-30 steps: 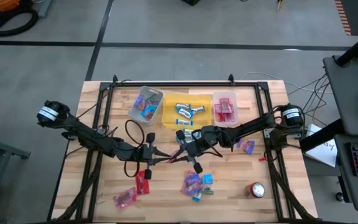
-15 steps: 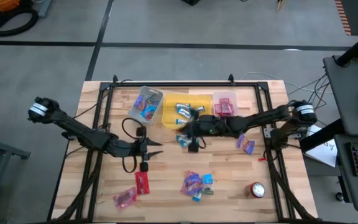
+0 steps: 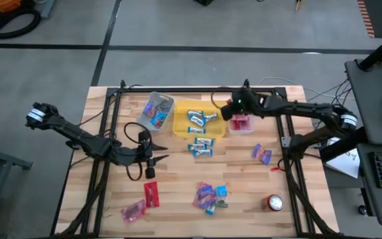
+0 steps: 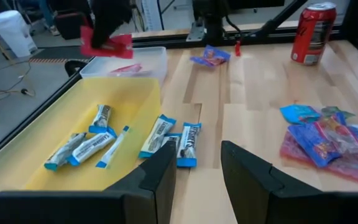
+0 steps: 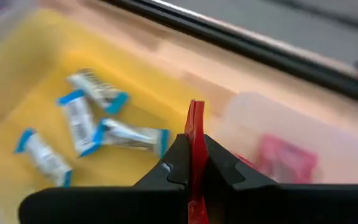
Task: Sort candy
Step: Put the red candy into the transparent bin, then put the blue candy into the gray bin
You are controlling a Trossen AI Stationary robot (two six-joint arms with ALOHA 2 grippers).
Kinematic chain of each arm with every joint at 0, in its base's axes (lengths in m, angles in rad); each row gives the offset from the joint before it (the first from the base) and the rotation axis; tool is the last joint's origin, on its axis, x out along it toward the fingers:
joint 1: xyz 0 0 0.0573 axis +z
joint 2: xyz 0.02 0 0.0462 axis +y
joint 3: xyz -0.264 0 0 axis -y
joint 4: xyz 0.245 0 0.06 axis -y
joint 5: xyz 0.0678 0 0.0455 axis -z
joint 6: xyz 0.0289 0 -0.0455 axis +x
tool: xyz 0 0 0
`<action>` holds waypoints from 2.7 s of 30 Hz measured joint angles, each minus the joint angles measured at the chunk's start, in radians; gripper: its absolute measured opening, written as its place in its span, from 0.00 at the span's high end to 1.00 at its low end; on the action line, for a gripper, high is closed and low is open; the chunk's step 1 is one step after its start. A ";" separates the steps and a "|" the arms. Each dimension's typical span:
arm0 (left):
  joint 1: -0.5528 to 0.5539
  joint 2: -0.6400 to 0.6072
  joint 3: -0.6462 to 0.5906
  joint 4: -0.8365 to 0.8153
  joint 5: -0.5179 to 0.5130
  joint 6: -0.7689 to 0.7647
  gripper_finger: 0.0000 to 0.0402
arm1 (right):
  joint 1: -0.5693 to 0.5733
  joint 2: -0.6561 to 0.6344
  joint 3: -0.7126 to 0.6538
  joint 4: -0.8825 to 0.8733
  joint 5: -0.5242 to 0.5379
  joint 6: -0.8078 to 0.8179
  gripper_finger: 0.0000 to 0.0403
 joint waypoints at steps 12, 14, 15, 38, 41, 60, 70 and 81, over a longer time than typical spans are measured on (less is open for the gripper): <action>0.001 0.023 0.000 0.000 -0.009 0.009 0.72 | -0.096 0.037 -0.133 0.148 -0.070 0.179 0.97; 0.001 0.023 0.000 0.000 -0.009 0.016 0.72 | -0.096 0.048 -0.133 0.171 -0.070 0.184 0.97; 0.001 0.023 0.000 0.000 -0.009 0.018 0.72 | -0.096 0.053 -0.133 0.174 -0.067 0.185 0.97; 0.001 0.023 0.000 -0.003 -0.060 0.019 0.72 | -0.094 0.085 -0.109 0.152 -0.059 0.122 0.65; 0.001 0.023 0.000 0.003 -0.060 0.017 0.72 | -0.089 0.072 -0.080 0.152 -0.152 0.099 0.66; 0.001 0.045 0.005 0.021 -0.060 0.054 0.72 | 0.277 0.045 0.146 -0.166 -0.340 -0.003 0.70; 0.008 0.011 0.240 -0.379 -0.060 0.121 0.72 | 0.408 0.069 0.202 -0.572 -0.332 0.149 0.60; 0.014 0.012 0.275 -0.415 -0.059 0.177 0.72 | 0.457 0.077 0.020 -0.755 -0.341 0.437 0.53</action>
